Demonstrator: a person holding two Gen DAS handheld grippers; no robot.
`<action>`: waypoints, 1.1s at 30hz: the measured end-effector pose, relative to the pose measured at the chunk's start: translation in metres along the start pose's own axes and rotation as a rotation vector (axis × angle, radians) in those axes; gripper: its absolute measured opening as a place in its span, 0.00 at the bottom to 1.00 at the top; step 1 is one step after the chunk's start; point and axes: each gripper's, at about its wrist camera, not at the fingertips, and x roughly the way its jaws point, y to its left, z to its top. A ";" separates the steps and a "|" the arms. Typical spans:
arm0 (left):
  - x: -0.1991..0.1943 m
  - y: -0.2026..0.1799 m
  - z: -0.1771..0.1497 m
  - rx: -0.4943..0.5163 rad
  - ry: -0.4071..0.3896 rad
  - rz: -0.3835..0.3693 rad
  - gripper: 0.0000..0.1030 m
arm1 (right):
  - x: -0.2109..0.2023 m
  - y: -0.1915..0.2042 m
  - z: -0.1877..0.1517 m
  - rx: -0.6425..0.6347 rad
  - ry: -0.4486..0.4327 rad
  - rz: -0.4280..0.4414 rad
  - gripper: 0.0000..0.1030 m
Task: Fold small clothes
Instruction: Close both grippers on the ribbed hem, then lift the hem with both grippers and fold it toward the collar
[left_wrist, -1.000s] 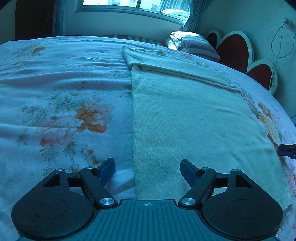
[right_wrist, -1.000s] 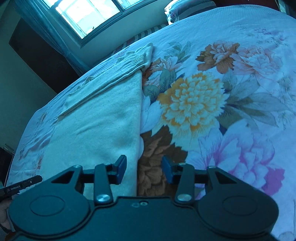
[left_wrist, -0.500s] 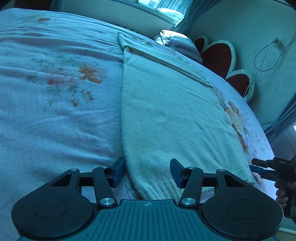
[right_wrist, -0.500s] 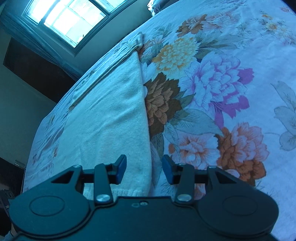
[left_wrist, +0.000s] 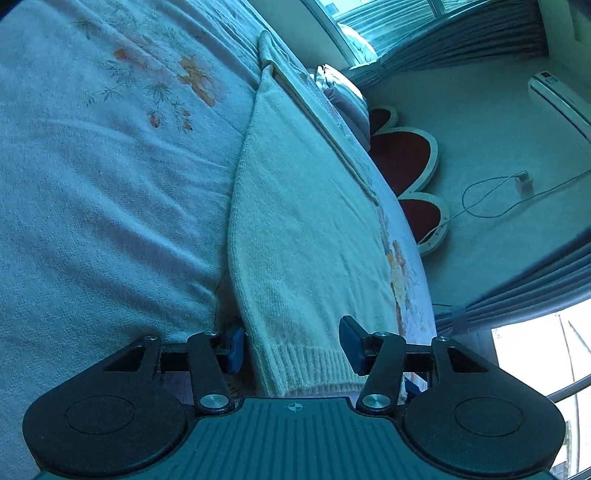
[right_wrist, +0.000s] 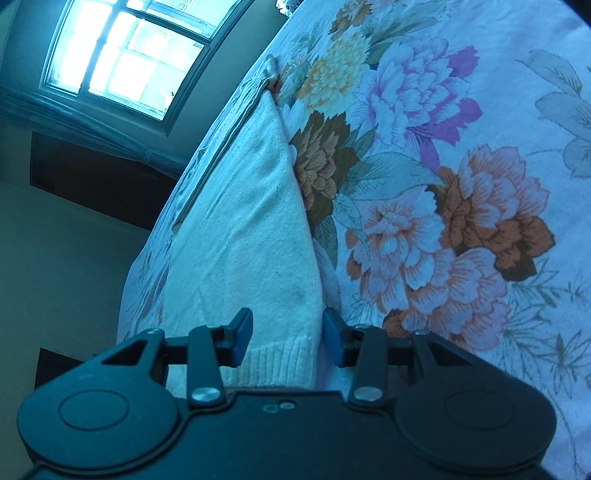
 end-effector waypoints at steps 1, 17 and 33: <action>0.001 0.001 0.001 0.009 0.005 -0.001 0.49 | 0.001 -0.003 0.001 0.013 0.001 0.013 0.37; 0.010 -0.001 -0.001 0.082 -0.052 0.060 0.03 | 0.015 -0.001 0.005 -0.033 0.050 0.008 0.05; -0.014 -0.049 0.068 0.127 -0.243 -0.044 0.02 | -0.016 0.083 0.038 -0.251 -0.136 0.073 0.05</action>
